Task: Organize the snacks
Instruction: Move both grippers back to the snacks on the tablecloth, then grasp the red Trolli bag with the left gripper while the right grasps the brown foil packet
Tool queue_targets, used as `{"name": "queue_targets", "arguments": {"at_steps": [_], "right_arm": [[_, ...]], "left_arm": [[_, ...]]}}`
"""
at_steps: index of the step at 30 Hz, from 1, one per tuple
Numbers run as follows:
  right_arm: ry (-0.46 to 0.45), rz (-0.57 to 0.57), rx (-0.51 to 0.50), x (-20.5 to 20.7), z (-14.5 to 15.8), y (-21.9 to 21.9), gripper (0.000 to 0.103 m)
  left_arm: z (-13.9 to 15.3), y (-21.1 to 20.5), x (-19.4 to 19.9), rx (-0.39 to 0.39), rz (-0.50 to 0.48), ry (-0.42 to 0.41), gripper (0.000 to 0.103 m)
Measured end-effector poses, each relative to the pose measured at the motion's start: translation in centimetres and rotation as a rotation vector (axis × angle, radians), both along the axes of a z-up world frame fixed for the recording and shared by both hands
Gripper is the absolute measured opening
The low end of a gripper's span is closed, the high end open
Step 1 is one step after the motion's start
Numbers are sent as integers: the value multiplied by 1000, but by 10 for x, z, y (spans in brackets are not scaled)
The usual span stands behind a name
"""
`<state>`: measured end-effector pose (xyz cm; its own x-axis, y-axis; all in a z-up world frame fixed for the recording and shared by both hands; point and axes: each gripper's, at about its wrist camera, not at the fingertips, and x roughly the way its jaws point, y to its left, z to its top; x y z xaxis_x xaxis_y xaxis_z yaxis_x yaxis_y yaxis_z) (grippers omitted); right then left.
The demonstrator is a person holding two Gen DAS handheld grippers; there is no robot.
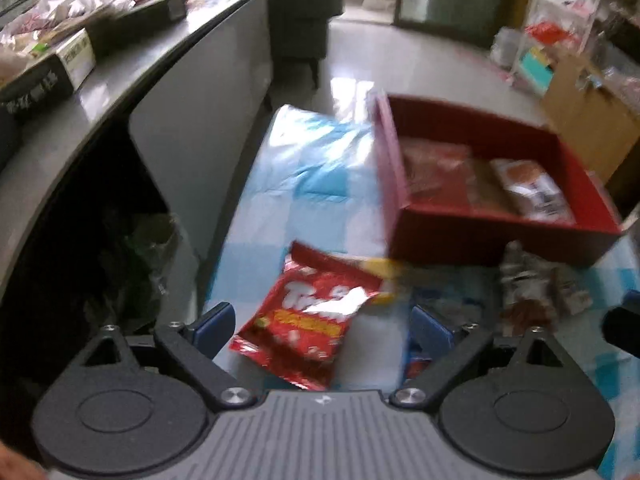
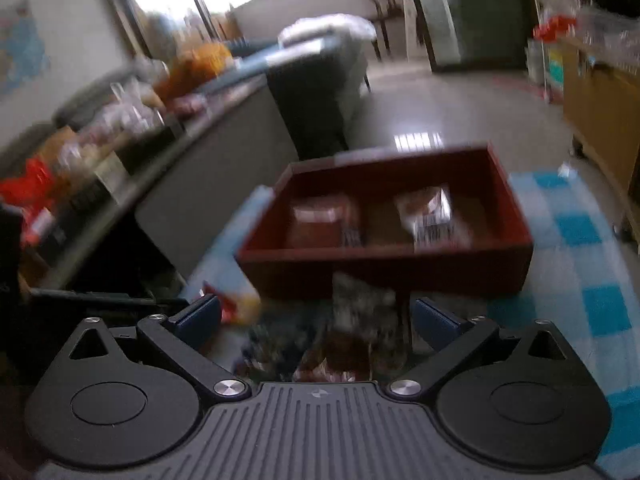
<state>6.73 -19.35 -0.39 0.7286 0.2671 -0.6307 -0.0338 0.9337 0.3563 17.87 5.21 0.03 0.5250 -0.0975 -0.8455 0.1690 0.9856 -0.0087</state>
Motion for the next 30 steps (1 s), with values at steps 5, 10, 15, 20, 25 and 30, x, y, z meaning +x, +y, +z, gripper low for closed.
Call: {"name": "queue_targets", "arguments": {"at_steps": [5, 10, 15, 20, 25, 30], "right_arm": [[50, 41, 25, 15, -15, 3, 103], [97, 64, 53, 22, -29, 8, 103], [144, 45, 61, 23, -36, 6, 103], [203, 10, 125, 26, -41, -2, 103], [205, 9, 99, 26, -41, 0, 101], [223, 27, 49, 25, -42, 6, 100]], "left_arm": [[-22, -1, 17, 32, 18, 50, 90], [-41, -5, 26, 85, 2, 85, 90], [-55, -8, 32, 140, -11, 117, 92], [-57, -5, 38, 73, 7, 136, 92], [-57, -11, 25, 31, -9, 147, 78], [-49, -18, -4, 36, -45, 171, 62]]}}
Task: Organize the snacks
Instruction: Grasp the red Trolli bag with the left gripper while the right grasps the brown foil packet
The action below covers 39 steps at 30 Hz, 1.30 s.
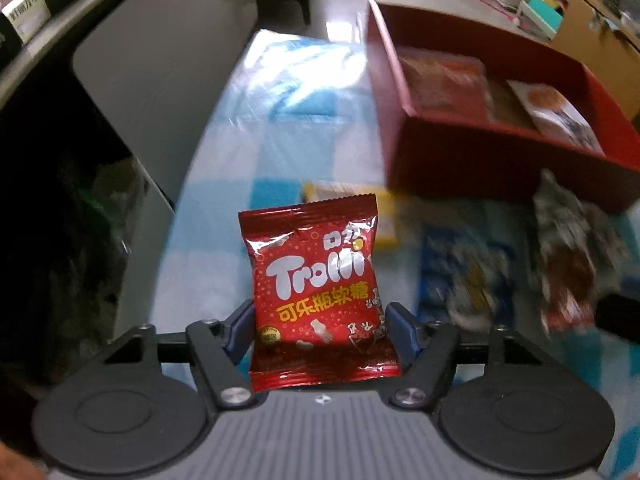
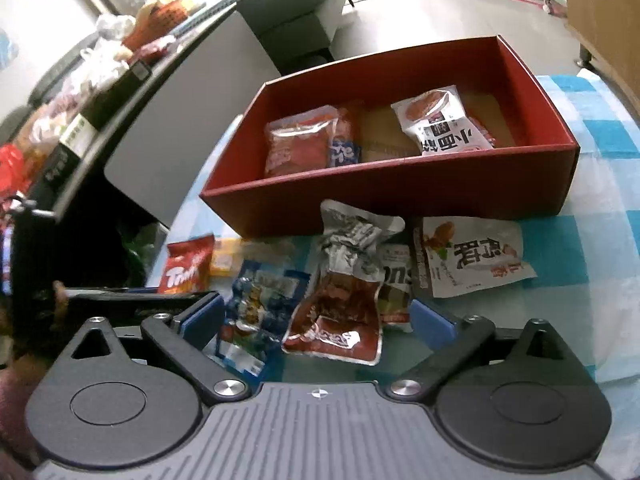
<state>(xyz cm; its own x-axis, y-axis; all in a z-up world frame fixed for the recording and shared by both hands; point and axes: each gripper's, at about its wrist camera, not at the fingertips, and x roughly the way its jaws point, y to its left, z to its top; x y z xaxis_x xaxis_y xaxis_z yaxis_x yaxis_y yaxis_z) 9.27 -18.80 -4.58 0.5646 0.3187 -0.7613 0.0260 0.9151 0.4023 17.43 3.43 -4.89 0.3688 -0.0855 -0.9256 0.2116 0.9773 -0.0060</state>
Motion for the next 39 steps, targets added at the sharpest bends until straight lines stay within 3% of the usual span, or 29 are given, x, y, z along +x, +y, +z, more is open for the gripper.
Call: {"name": "queue_targets", "arguments": {"at_steps": [7, 13, 22, 28, 33, 39], "right_arm": [[51, 12, -50, -4, -10, 0, 100], [60, -12, -53, 0, -17, -2, 100], [20, -18, -97, 24, -28, 16, 103], [-40, 2, -177, 17, -35, 30, 103], [17, 43, -269, 22, -39, 37, 103], [52, 64, -246, 24, -37, 30, 103]], "left_arm": [[2, -3, -31, -46, -6, 29, 61], [1, -7, -25, -45, 8, 41, 62], [-2, -7, -19, -34, 11, 34, 76], [-5, -14, -21, -7, -26, 32, 83], [-6, -17, -22, 1, -31, 26, 87], [-11, -22, -22, 6, -57, 34, 99]]}}
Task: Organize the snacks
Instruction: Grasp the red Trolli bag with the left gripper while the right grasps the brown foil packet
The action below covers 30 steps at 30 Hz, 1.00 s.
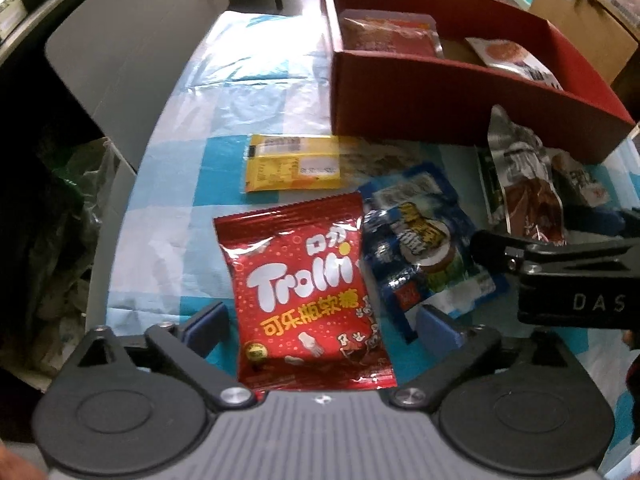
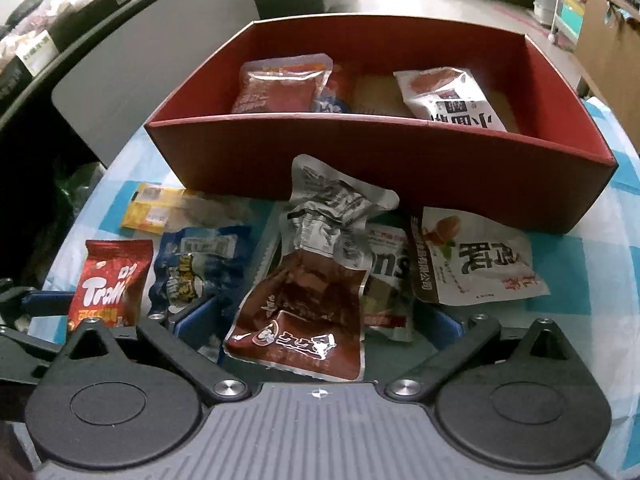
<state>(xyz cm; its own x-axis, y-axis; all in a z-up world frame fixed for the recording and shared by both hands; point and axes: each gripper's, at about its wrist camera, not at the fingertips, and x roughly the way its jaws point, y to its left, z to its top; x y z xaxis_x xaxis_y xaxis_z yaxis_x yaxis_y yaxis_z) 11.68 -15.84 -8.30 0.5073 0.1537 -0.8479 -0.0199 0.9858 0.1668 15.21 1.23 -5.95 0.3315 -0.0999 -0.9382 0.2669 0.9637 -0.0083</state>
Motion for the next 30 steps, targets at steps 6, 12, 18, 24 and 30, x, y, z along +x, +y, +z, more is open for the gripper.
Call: {"name": "queue_targets", "arguments": {"at_steps": [6, 12, 18, 24, 30], "right_arm": [[6, 17, -35, -3, 4, 0, 91], [12, 21, 0, -8, 10, -10, 68], [0, 37, 25, -20, 21, -13, 68], [44, 81, 15, -42, 22, -6, 68], [94, 98, -2, -59, 16, -10, 69]], "left_arm": [[2, 0, 1, -5, 11, 3, 95], [11, 0, -3, -7, 13, -14, 64], [13, -1, -9, -40, 3, 7, 60], [14, 3, -28, -75, -21, 43, 60], [13, 3, -38, -43, -29, 28, 63]]}}
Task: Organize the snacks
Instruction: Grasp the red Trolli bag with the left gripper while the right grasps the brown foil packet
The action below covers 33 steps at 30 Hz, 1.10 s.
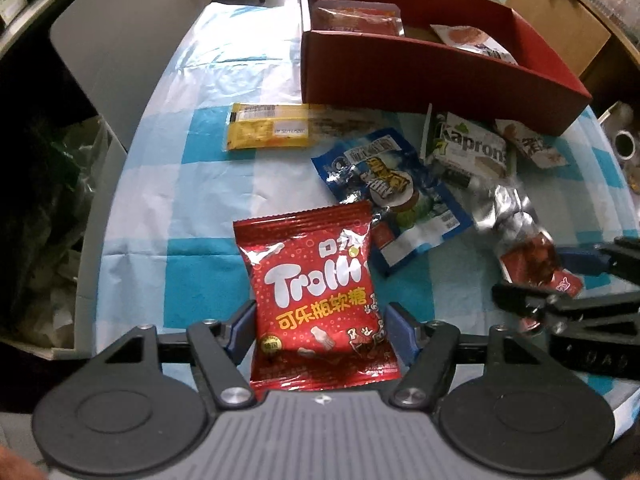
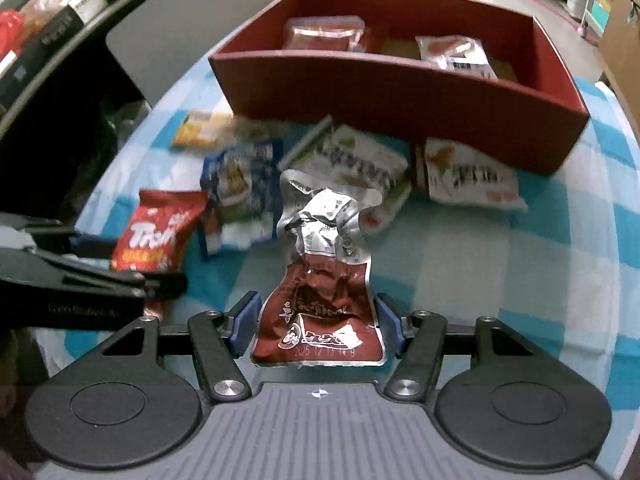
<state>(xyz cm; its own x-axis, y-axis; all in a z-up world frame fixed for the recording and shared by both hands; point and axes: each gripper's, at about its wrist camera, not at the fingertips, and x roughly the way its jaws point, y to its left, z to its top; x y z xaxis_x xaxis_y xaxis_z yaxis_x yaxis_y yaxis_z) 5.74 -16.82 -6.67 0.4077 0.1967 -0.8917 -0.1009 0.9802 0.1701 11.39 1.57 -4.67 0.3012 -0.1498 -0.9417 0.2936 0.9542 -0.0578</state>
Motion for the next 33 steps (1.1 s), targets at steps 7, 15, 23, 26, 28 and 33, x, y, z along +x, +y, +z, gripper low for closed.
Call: {"name": "queue_targets", "arguments": {"at_steps": [7, 15, 23, 26, 28, 33], "right_arm": [[-11, -67, 40, 12, -2, -13, 86], [-24, 46, -83, 7, -17, 5, 95], [-112, 129, -148, -9, -26, 6, 103], [-101, 95, -149, -8, -24, 5, 103], [-88, 81, -172, -6, -22, 9, 99], [-93, 89, -172, -16, -14, 22, 65]], "left_arm": [[-1, 4, 7, -6, 51, -12, 75], [-13, -13, 4, 72, -13, -49, 87], [-20, -12, -1, 66, -22, -64, 100], [-19, -12, -3, 58, -14, -72, 100], [-18, -10, -5, 63, -11, -75, 98], [-8, -12, -12, 56, -41, -82, 69]]}}
